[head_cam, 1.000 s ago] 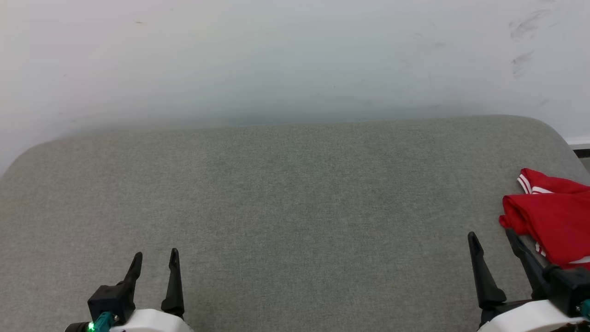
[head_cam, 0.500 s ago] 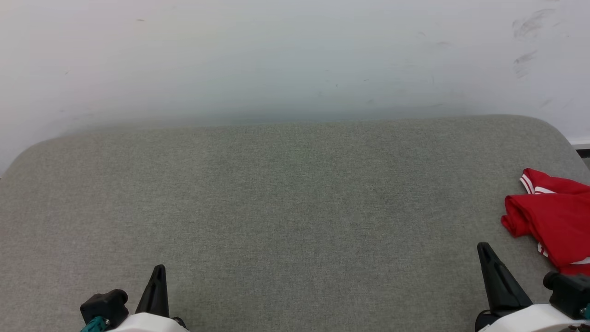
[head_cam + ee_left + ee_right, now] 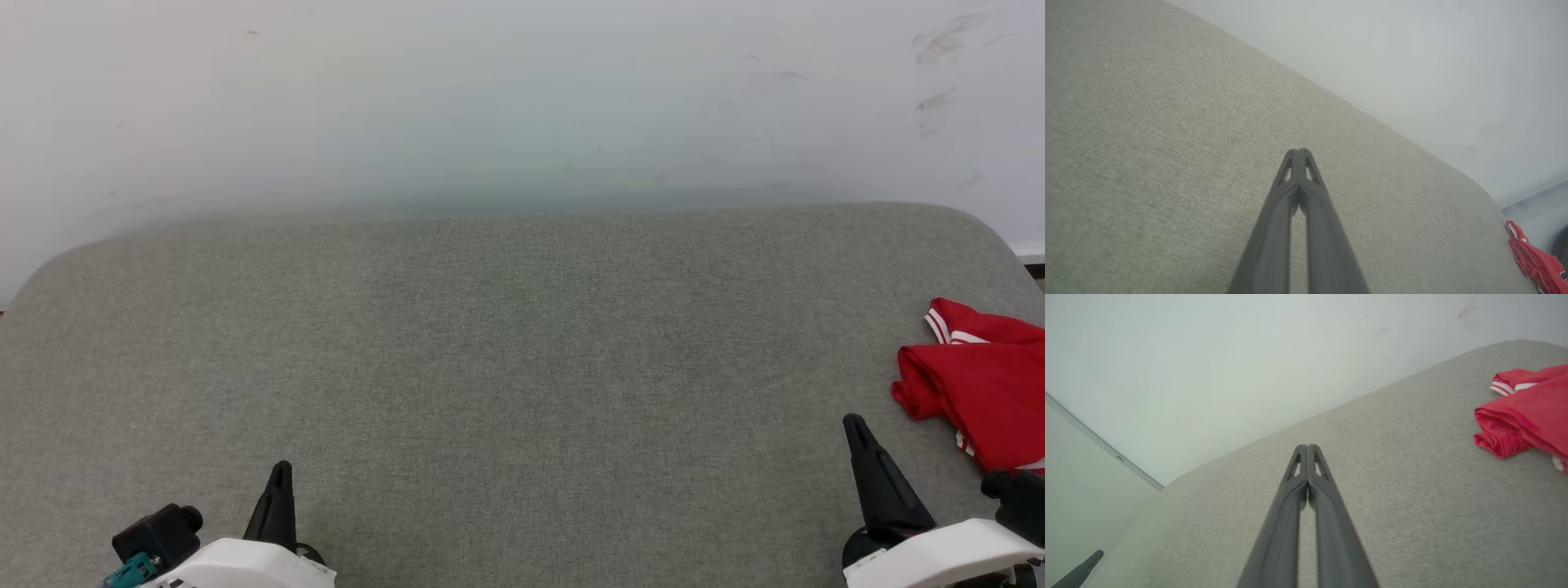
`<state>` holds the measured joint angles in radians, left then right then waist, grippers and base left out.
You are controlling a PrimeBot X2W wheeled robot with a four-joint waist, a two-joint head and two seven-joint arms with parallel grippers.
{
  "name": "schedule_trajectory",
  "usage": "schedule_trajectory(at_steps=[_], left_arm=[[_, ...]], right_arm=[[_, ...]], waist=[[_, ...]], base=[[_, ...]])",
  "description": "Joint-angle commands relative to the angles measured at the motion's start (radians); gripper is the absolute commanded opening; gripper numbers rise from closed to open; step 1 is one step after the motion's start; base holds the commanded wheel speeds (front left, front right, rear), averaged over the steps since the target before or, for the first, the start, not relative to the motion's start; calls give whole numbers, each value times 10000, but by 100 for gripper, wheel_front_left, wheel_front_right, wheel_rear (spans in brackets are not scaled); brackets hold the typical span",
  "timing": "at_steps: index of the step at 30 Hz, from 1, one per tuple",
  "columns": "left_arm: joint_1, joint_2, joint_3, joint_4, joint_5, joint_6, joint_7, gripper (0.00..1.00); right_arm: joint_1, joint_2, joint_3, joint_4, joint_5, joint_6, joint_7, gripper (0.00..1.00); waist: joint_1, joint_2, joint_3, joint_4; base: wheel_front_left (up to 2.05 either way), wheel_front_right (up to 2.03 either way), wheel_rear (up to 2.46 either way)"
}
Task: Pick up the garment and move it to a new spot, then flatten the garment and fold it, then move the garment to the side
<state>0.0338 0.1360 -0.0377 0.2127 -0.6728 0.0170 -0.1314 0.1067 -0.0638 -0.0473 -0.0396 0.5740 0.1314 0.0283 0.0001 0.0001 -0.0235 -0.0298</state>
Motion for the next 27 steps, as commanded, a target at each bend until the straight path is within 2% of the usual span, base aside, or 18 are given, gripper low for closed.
schedule_trajectory(at_steps=[1,27], left_arm=[[-298,-5,111,-102,-388,-101,88,0],[-741,-312,624,42,-3587,-600,931,0]], right_arm=[[-324,-108,14,-24,465,-3,25,0],[-1001,-181,-24,975,4162,-4,155,0]], waist=[[0,-1,4,5],[-1,-1,72,81]], base=[[0,0,0],[0,0,0]])
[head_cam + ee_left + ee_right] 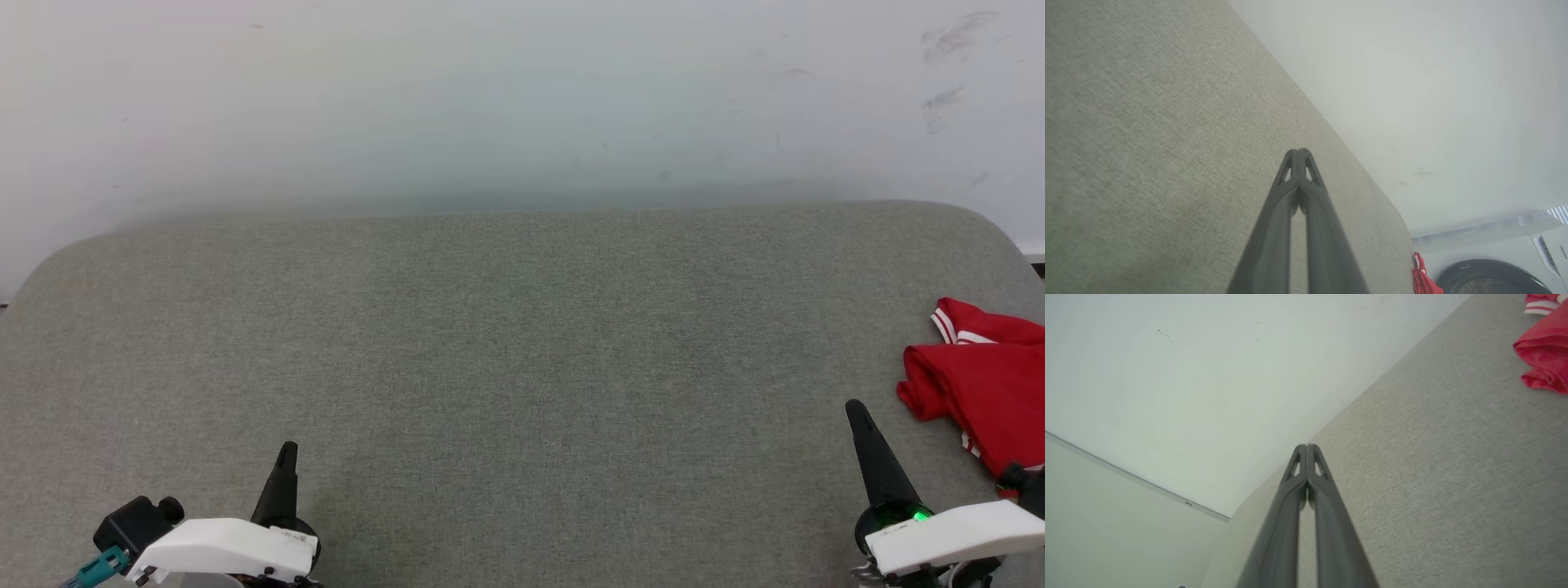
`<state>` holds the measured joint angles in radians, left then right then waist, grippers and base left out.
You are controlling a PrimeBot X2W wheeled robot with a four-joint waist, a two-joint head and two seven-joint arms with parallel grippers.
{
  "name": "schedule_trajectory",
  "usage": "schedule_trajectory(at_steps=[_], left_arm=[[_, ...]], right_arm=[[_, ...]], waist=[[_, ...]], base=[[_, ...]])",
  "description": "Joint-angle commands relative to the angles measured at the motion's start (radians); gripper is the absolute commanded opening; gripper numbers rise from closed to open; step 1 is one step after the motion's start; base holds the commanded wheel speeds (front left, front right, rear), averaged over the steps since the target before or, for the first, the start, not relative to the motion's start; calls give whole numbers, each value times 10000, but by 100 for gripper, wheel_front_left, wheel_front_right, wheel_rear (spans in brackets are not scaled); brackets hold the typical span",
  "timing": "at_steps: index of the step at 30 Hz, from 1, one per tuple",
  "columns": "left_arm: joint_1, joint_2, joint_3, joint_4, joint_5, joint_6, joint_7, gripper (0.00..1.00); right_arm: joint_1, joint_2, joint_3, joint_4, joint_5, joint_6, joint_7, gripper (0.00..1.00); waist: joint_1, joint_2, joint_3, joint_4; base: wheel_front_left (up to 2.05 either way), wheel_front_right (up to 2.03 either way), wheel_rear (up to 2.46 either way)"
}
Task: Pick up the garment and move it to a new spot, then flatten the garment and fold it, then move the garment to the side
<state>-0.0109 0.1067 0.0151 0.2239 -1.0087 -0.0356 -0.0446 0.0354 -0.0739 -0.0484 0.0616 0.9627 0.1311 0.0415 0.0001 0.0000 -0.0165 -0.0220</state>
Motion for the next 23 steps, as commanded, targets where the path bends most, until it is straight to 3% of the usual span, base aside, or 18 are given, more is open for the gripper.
schedule_trajectory(at_steps=[1,23], left_arm=[[-309,-27,115,-65,-331,-93,88,0],[-575,-218,441,36,-2361,-409,632,0]], right_arm=[[-314,-80,-15,-4,399,0,30,0],[-718,-79,-103,645,2690,-2,166,0]], waist=[[0,0,5,6],[0,0,60,67]], base=[[0,0,0],[0,0,0]])
